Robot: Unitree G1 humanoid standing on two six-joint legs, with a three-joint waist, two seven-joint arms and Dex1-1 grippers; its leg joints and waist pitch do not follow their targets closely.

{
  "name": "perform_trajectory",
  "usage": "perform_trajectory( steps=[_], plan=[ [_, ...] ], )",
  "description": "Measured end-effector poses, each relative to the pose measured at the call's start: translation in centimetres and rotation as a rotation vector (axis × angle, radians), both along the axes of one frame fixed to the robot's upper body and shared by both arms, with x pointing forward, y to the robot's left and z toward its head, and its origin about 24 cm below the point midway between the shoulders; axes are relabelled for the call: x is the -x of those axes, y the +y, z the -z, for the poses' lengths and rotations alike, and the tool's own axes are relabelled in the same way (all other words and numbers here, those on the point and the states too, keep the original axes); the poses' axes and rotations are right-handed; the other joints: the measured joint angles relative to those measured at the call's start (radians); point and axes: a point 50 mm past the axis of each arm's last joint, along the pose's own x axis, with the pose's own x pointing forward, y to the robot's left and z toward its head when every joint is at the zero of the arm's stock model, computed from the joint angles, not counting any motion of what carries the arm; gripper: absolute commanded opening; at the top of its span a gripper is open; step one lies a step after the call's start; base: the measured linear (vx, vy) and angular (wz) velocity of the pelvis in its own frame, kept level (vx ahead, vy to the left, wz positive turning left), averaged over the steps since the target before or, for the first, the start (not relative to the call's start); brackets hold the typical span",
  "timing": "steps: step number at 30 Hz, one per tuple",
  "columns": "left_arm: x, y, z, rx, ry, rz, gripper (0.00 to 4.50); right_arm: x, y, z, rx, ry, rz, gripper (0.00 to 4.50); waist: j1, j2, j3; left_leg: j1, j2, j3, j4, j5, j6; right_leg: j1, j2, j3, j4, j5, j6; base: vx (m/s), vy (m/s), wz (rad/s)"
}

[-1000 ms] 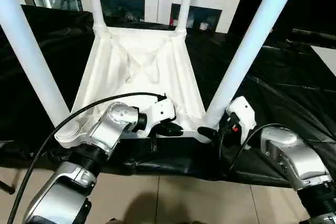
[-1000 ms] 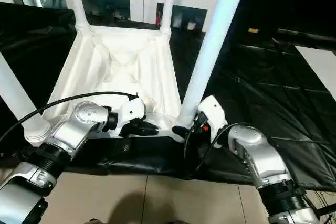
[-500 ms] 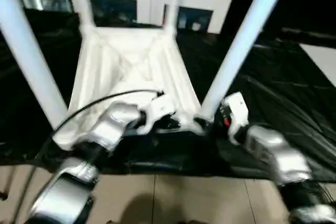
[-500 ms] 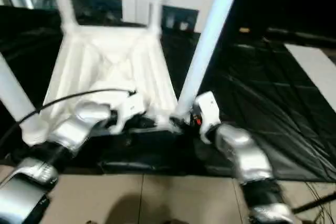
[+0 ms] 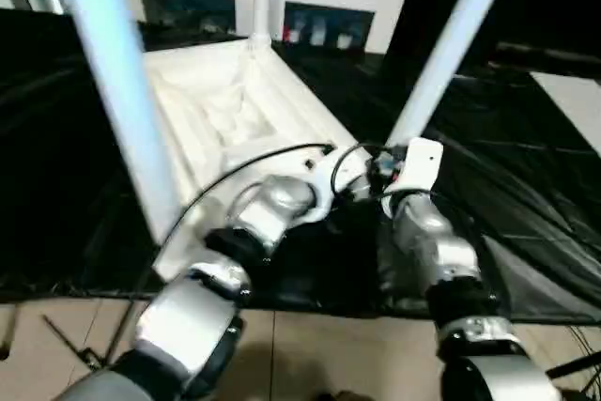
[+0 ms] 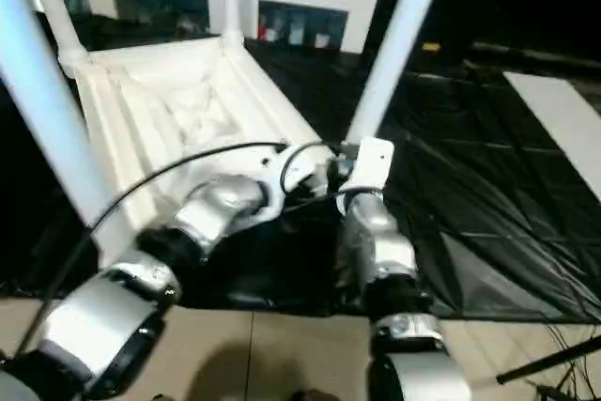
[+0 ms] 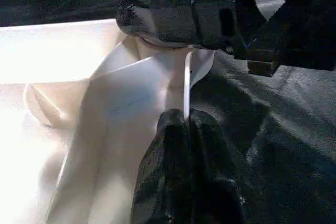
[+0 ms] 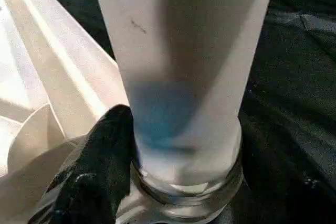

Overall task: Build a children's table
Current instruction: Rotate leg to tighten

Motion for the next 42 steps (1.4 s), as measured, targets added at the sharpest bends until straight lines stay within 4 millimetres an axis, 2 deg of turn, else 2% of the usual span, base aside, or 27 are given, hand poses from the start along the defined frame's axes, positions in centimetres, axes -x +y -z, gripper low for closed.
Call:
perform_trajectory(
  steps=[2,3,9,11,13,15,17,19,23,26,29,35,40,41,42],
  plan=[
    [0.0,0.0,0.0,0.001,-0.001,0.005,0.00,0.1,-0.2,0.2,0.000,-0.012,-0.018,2.69,0.002,0.000,0.000,0.000,0.000,0.000,0.000,0.000,0.001,0.000,0.000,0.000,0.000,0.000,0.000,0.000,0.000,0.00],
    [0.0,0.1,0.0,0.001,0.000,0.009,0.00,0.2,-0.2,0.2,0.000,-0.017,-0.025,3.25,0.003,0.000,0.000,0.000,0.000,0.000,0.000,0.000,0.001,0.000,0.000,0.000,0.000,0.000,0.000,0.000,0.000,0.00],
    [-0.3,1.2,0.0,-0.008,-0.011,0.016,0.00,0.9,-0.8,-0.9,0.004,-0.124,-0.103,3.80,0.001,0.002,0.001,0.003,0.000,0.000,0.000,-0.003,-0.005,0.000,0.000,0.000,0.002,0.001,0.000,0.000,0.000,0.00],
    [-0.2,1.6,0.0,-0.007,-0.007,0.040,0.00,1.5,-2.1,-2.1,0.055,-0.193,-0.165,3.91,0.007,0.002,0.002,0.004,0.000,0.000,-0.001,-0.003,-0.005,0.002,0.000,0.000,0.001,0.001,0.000,0.000,0.000,0.00],
    [-0.2,2.5,0.1,-0.009,-0.006,0.060,0.00,3.0,-3.9,-2.9,0.163,-0.227,-0.291,4.24,0.014,0.003,0.002,0.008,0.001,0.000,-0.001,-0.003,-0.005,0.006,-0.001,0.000,-0.001,0.000,0.001,0.000,0.000,0.00],
    [-0.3,3.6,0.2,-0.017,-0.011,0.066,0.00,4.1,-5.3,-3.2,0.228,-0.216,-0.378,4.24,0.008,0.003,0.002,0.011,0.000,0.000,-0.001,-0.003,-0.005,0.009,-0.001,0.001,-0.001,0.000,0.002,0.000,0.000,0.00],
    [-0.2,4.3,0.1,-0.018,-0.015,0.088,0.00,5.6,-6.1,-3.0,0.254,-0.174,-0.500,4.44,0.006,0.004,0.002,0.011,0.000,0.000,-0.002,-0.003,-0.005,0.009,-0.001,0.000,-0.002,0.000,0.002,0.000,0.000,0.00],
    [0.2,5.0,0.2,-0.014,-0.008,0.128,0.00,7.0,-6.7,-2.6,0.264,-0.125,-0.623,4.44,0.006,0.009,0.001,0.011,0.001,-0.001,-0.003,-0.003,-0.005,0.009,-0.001,0.001,-0.002,0.000,0.002,0.000,0.000,0.00],
    [1.4,6.5,0.2,-0.011,0.027,0.272,0.00,8.0,-7.3,-2.3,0.284,-0.081,-0.749,4.44,0.009,0.012,0.000,0.011,0.001,-0.001,-0.005,-0.003,-0.005,0.008,-0.001,0.000,-0.001,-0.003,0.007,0.000,0.000,0.00],
    [2.7,7.4,0.1,-0.018,0.060,0.415,0.00,8.6,-7.3,-2.1,0.250,-0.068,-0.818,4.44,0.024,0.014,0.000,0.011,0.002,-0.001,-0.005,-0.003,-0.005,0.009,-0.001,0.000,-0.001,-0.003,0.007,0.000,0.000,0.00],
    [3.4,7.2,0.1,-0.013,0.083,0.491,0.00,8.9,-6.2,-1.8,0.219,-0.065,-0.887,4.44,0.038,0.014,0.000,0.008,0.001,0.000,-0.004,-0.003,-0.005,0.010,-0.004,0.001,-0.002,-0.002,0.004,0.000,0.000,0.00],
    [3.7,7.6,-0.1,-0.025,0.094,0.506,0.00,8.3,-5.1,-1.6,0.201,-0.064,-0.953,4.44,0.033,0.013,0.000,0.007,0.000,0.000,-0.003,-0.003,-0.005,0.010,-0.005,0.000,-0.002,-0.001,0.003,0.000,0.000,0.00],
    [3.8,7.7,-0.2,-0.029,0.098,0.504,0.00,8.0,-5.0,-1.0,0.216,-0.035,-0.974,3.98,0.032,0.013,0.000,0.006,0.001,0.000,-0.003,-0.003,-0.005,0.009,-0.004,0.000,-0.002,-0.002,0.004,0.000,0.000,0.00],
    [3.9,7.7,-0.2,-0.029,0.098,0.505,0.00,7.9,-4.9,-1.1,0.221,-0.037,-0.979,3.74,0.032,0.012,0.000,0.006,0.001,0.000,-0.003,-0.003,-0.005,0.009,-0.004,0.000,-0.002,-0.002,0.004,0.000,0.000,0.00],
    [3.9,7.7,-0.2,-0.029,0.098,0.505,0.00,7.9,-4.9,-1.2,0.228,-0.042,-0.982,3.74,0.032,0.012,0.001,0.006,0.001,0.000,-0.003,-0.003,-0.005,0.009,-0.004,0.000,-0.002,-0.002,0.004,0.000,0.000,0.00]
  ],
)
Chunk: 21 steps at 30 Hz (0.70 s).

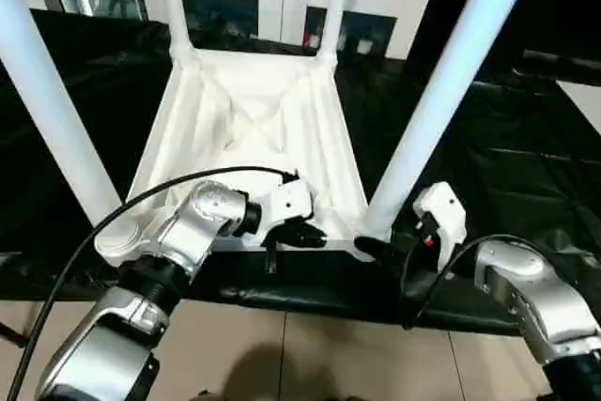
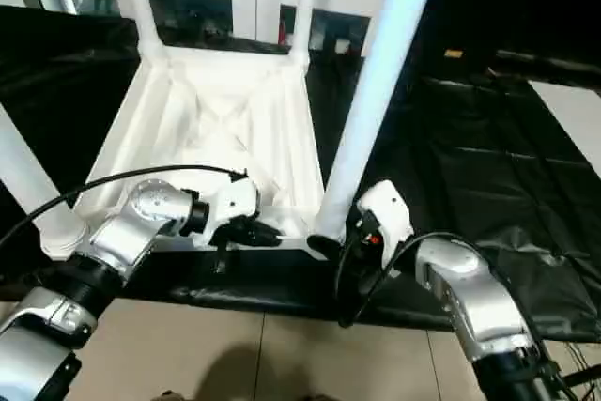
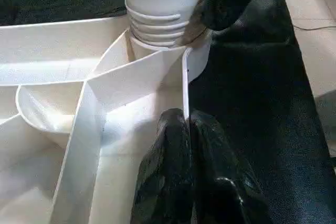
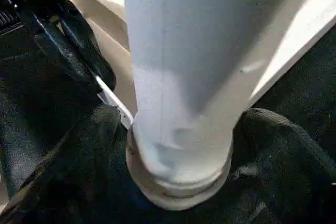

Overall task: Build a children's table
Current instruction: Rotate leg to tighten

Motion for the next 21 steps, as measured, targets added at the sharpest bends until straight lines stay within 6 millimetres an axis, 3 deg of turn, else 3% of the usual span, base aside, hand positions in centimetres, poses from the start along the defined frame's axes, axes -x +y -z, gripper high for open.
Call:
perform_trajectory(
  steps=[11,21],
  plan=[
    [0.12,0.23,-0.06,-0.006,-0.003,-0.011,0.00,-0.06,0.05,0.47,0.000,0.010,-0.020,2.80,-0.001,-0.003,0.000,0.000,0.000,0.000,0.000,0.000,0.000,0.000,0.000,0.000,0.001,0.000,0.000,0.000,0.000,0.00],
    [0.18,0.48,-0.06,-0.013,-0.004,-0.018,0.00,-0.16,0.29,0.69,-0.017,0.009,-0.024,2.67,-0.004,-0.006,-0.001,0.001,0.000,0.000,0.000,0.000,0.000,0.000,0.001,0.000,0.001,0.000,0.000,0.000,0.000,0.00]
  ],
)
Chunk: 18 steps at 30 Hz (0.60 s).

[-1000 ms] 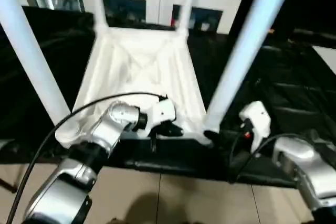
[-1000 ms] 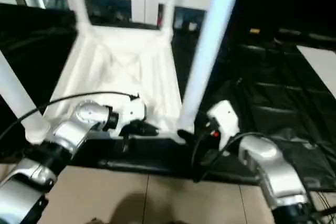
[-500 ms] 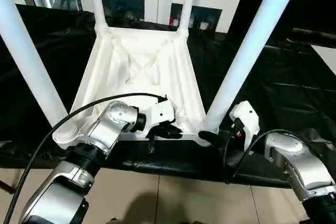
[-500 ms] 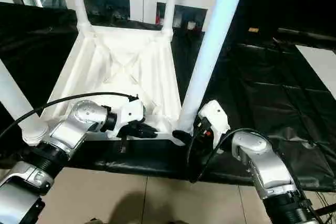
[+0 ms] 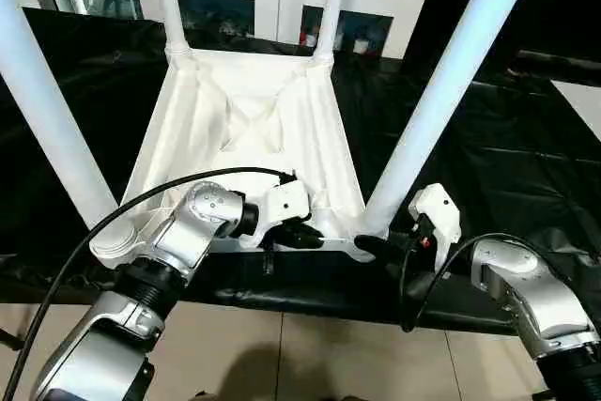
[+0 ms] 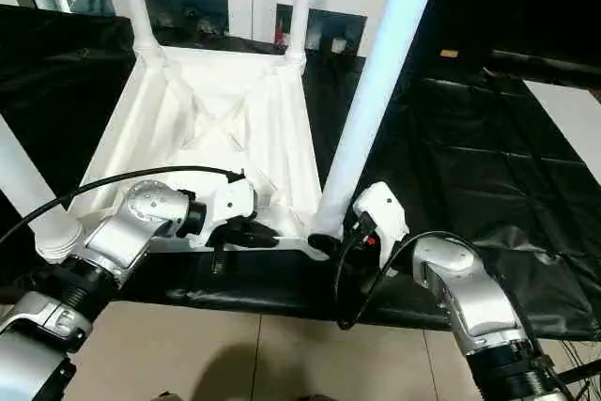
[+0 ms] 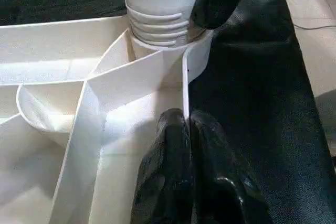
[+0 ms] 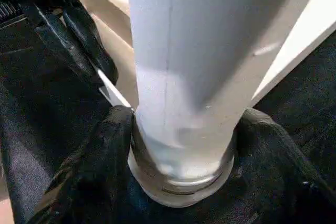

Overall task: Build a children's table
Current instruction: Rotate leg to tighten

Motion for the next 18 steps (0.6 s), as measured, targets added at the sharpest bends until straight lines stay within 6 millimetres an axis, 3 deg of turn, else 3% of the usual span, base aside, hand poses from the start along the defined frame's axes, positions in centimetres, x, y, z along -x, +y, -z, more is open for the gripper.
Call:
perform_trajectory(
  steps=[5,11,18],
  plan=[
    [-0.6,-0.7,0.3,0.004,-0.045,-0.088,0.00,-0.9,0.6,0.8,-0.063,-0.010,0.147,2.66,-0.007,-0.001,0.000,0.002,0.000,0.000,0.001,0.000,0.000,0.001,0.000,0.000,0.001,-0.002,0.004,0.000,0.000,0.00],
    [-2.2,-3.3,0.8,0.033,-0.055,-0.293,0.00,-3.4,1.7,1.6,-0.119,-0.017,0.481,2.66,-0.027,-0.003,0.000,0.001,-0.001,-0.006,0.003,0.001,-0.001,0.000,0.000,0.000,0.000,-0.002,0.004,0.000,0.000,0.00],
    [-3.8,-6.1,0.8,0.031,-0.059,-0.485,0.00,-6.5,4.0,1.3,-0.090,-0.027,0.753,2.65,-0.034,-0.003,0.001,0.000,-0.002,-0.010,0.003,0.002,-0.003,-0.003,0.002,-0.001,0.001,0.006,0.002,0.000,0.000,0.00]
  ],
)
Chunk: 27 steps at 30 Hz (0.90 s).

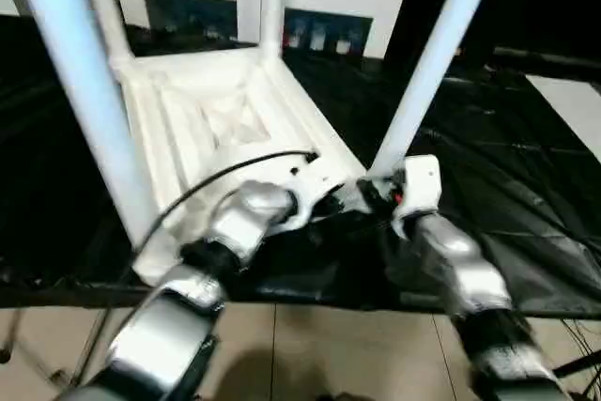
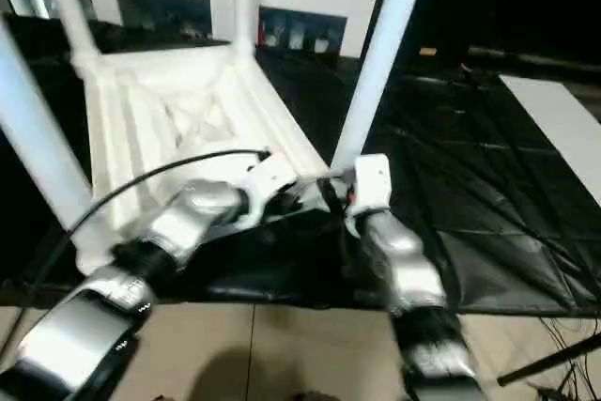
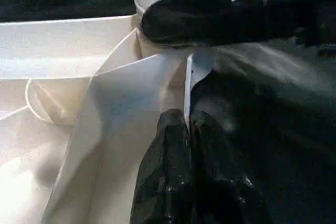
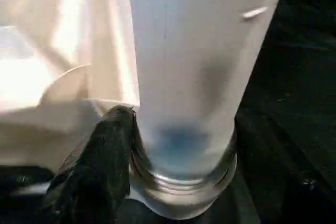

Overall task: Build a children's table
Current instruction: Rotate leg to tighten

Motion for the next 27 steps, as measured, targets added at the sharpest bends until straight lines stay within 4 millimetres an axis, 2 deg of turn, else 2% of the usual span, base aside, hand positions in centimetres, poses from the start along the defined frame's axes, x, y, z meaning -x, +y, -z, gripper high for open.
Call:
perform_trajectory(
  steps=[4,7,8,9,10,12,13,15,18,23,27],
  plan=[
    [-0.4,-0.7,-0.2,0.003,-0.005,-0.048,0.00,-0.9,1.0,-0.3,-0.003,0.005,0.100,2.65,0.000,0.000,0.000,0.000,0.000,-0.001,-0.001,0.001,-0.001,0.000,0.002,-0.002,0.000,0.003,-0.006,0.000,0.000,0.00],
    [-0.4,-0.7,-0.2,0.009,-0.013,-0.043,0.00,-0.9,1.1,-0.3,-0.018,-0.009,0.103,2.65,0.003,0.000,0.000,-0.001,0.000,-0.001,-0.001,0.001,-0.001,0.000,0.003,-0.002,-0.001,0.002,-0.006,0.000,0.000,0.00],
    [-0.4,-0.7,-0.2,0.010,-0.016,-0.040,0.00,-0.9,1.0,-0.3,-0.021,-0.014,0.097,3.00,0.004,0.000,0.000,-0.001,0.000,-0.001,-0.001,0.001,-0.001,0.000,0.003,-0.002,-0.002,0.002,-0.006,0.000,0.000,0.00],
    [-0.4,-0.7,-0.2,0.010,-0.017,-0.035,0.00,-0.8,0.9,-0.2,-0.023,-0.020,0.088,3.00,0.005,0.000,0.000,-0.001,0.000,0.000,-0.001,0.001,-0.001,0.000,0.003,-0.002,-0.003,0.002,-0.006,0.000,0.000,0.00],
    [-0.3,-0.7,-0.2,0.011,-0.011,-0.017,0.00,-0.4,0.5,-0.1,-0.025,-0.031,0.069,3.35,0.009,0.001,0.000,-0.001,0.000,0.000,-0.002,0.001,0.000,0.001,0.003,-0.002,-0.004,0.002,-0.006,0.000,0.000,0.00],
    [-0.4,-0.3,-0.2,0.010,-0.015,-0.013,0.00,0.1,0.5,-0.1,-0.014,-0.056,0.020,3.37,0.008,0.001,0.000,0.000,0.001,0.000,-0.002,0.001,0.000,0.001,0.003,-0.001,-0.004,0.002,-0.006,0.000,0.000,0.00],
    [-0.6,0.3,-0.3,0.002,-0.021,-0.023,0.00,0.3,0.9,-0.2,-0.015,-0.066,-0.011,3.57,0.003,0.001,0.001,0.001,0.001,0.000,-0.002,0.000,0.000,0.001,0.003,-0.001,-0.004,0.003,-0.006,0.000,0.000,0.00],
    [-0.7,0.9,-0.3,-0.002,-0.026,-0.024,0.00,0.8,1.1,-0.2,-0.013,-0.079,-0.051,3.70,-0.002,0.001,0.001,0.000,0.000,-0.003,-0.003,0.000,-0.001,0.001,0.003,-0.002,-0.004,0.003,-0.006,0.000,0.000,0.00],
    [-0.4,1.5,-0.3,0.000,-0.028,0.016,0.00,1.4,0.5,-0.9,-0.001,-0.113,-0.116,3.85,0.003,0.002,0.001,0.004,0.001,-0.003,-0.005,0.000,-0.001,0.000,0.003,-0.002,-0.004,0.003,-0.006,0.000,0.000,0.00],
    [0.6,3.3,-0.3,-0.005,-0.017,0.129,0.00,2.7,-2.0,-2.0,0.038,-0.127,-0.273,4.31,0.013,0.004,0.001,0.004,0.001,-0.003,-0.006,0.000,-0.001,0.002,0.002,-0.002,-0.005,0.003,-0.006,0.000,0.000,0.00],
    [1.9,5.5,-0.5,-0.005,0.007,0.252,0.00,5.1,-5.2,-1.3,0.085,-0.047,-0.456,4.47,0.018,0.005,0.000,0.004,0.001,-0.004,-0.007,0.000,-0.001,0.004,0.002,-0.002,-0.008,0.003,-0.006,0.000,0.000,0.00]
  ],
)
